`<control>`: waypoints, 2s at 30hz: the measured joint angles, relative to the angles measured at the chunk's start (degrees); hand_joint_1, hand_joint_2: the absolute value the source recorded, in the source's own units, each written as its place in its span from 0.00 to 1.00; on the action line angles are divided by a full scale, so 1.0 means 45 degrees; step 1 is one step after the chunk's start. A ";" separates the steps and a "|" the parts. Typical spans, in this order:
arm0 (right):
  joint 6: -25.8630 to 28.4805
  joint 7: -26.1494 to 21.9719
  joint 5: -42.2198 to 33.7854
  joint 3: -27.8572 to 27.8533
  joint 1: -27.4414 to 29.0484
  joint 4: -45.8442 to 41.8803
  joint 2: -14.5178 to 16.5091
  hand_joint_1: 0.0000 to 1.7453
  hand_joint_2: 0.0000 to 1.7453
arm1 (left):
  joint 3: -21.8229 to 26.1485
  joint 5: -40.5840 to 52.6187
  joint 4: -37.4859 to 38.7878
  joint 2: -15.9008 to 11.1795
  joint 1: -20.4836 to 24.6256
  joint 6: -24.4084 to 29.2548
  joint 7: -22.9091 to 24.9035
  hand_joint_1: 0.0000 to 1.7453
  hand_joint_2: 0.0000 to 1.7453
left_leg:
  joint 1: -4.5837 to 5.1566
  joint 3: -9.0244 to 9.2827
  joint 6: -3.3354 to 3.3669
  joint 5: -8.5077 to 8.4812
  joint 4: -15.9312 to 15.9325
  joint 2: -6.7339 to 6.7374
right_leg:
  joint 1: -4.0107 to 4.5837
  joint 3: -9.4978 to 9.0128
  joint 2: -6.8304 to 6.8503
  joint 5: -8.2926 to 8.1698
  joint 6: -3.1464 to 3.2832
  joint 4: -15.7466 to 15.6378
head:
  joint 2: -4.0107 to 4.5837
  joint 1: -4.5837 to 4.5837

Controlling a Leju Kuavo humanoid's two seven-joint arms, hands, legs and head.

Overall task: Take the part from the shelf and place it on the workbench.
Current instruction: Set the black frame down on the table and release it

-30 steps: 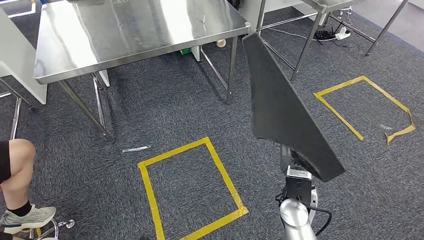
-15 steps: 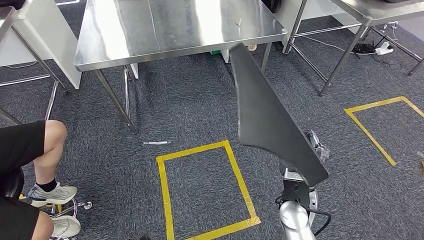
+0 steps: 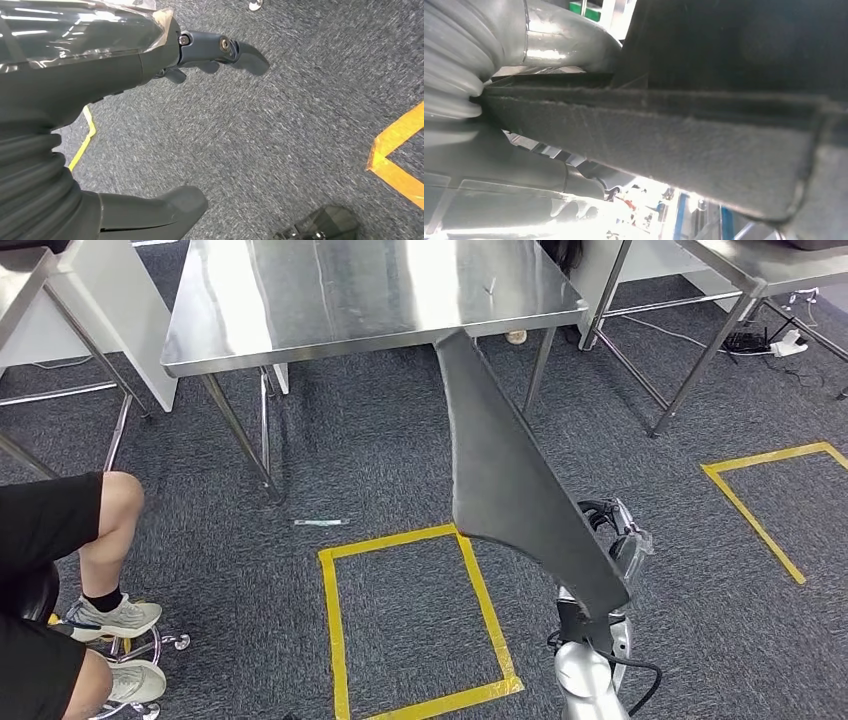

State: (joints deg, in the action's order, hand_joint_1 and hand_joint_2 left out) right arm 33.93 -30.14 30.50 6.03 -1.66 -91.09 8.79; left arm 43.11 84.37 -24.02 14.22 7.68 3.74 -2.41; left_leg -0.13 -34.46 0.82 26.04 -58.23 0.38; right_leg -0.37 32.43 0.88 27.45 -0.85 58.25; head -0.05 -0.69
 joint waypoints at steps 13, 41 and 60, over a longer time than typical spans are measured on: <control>0.0051 0.0107 -0.0033 0.0019 0.0022 -0.0001 -0.0073 1.00 1.00 | -0.0006 0.0004 0.0000 0.0007 -0.0011 -0.0009 -0.0112 0.00 1.00 | 0.0201 0.0028 0.0187 -0.0036 0.0026 -0.0101 | -0.0042 -0.0064 0.0061 -0.0073 -0.0173 -0.0143 | -0.0004 0.0004; 0.0043 0.0256 -0.0063 0.0040 0.0021 -0.0007 -0.0151 1.00 1.00 | -0.0030 0.0002 0.0000 0.0055 -0.0023 0.0132 -0.0203 0.00 1.00 | 0.0160 0.0031 0.0196 -0.0037 0.0024 -0.0112 | -0.0024 -0.0066 0.0060 -0.0082 -0.0187 -0.0141 | -0.0001 0.0004; 0.0098 0.0407 0.0101 0.0085 0.0081 -0.0176 -0.0214 1.00 1.00 | -0.0066 0.0015 -0.0068 0.0119 -0.0054 0.0070 -0.0154 0.00 1.00 | 0.0159 0.0033 0.0196 -0.0038 0.0024 -0.0112 | -0.0024 -0.0066 0.0060 -0.0082 -0.0187 -0.0140 | -0.0002 0.0004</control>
State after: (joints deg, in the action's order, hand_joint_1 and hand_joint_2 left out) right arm 34.37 -28.30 30.95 6.41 -1.29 -91.89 7.82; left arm 42.81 84.43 -24.33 14.75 7.43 4.05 -3.10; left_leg 0.59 -34.32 1.70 25.88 -58.12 -0.12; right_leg -0.48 32.13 1.15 27.08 -1.69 57.61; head -0.06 -0.68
